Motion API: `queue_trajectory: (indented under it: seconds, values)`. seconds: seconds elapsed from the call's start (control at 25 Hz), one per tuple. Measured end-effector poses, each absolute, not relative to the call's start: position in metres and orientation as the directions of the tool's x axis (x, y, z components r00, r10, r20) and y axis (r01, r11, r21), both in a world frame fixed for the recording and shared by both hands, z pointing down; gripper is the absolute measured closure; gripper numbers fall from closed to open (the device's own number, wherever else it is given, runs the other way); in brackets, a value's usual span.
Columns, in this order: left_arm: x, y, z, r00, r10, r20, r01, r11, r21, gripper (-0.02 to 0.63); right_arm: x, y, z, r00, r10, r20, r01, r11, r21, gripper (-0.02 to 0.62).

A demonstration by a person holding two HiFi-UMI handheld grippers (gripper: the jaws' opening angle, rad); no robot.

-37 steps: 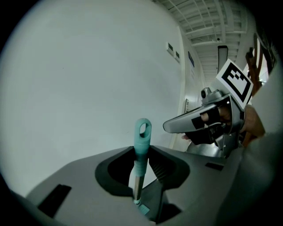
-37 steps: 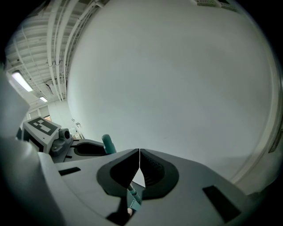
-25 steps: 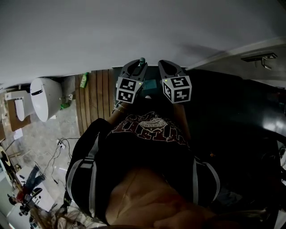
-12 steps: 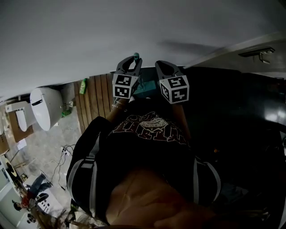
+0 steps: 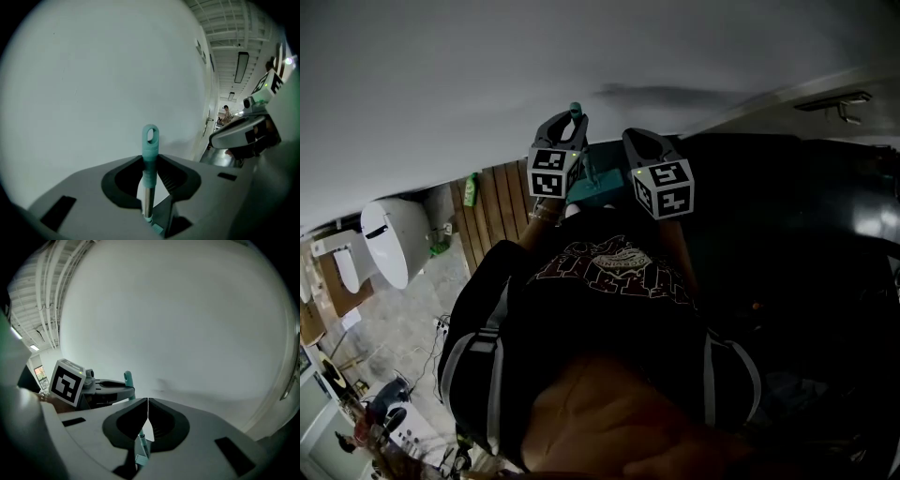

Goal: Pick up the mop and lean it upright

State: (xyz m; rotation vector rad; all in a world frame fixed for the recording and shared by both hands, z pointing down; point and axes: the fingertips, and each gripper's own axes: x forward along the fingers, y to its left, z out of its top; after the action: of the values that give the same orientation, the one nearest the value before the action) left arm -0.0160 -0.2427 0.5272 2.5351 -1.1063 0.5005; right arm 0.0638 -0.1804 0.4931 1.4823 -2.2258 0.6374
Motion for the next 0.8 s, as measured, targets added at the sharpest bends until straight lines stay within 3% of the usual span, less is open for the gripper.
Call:
queue_trajectory:
  seconds: [0.8]
  values:
    - [-0.02,-0.288,0.54,0.657,-0.615,0.436,-0.737,-0.647,0.199,0.462,0.065,-0.19,0.5,-0.302,-0.758,0.578,-0.953,0.26,-0.156,0.575]
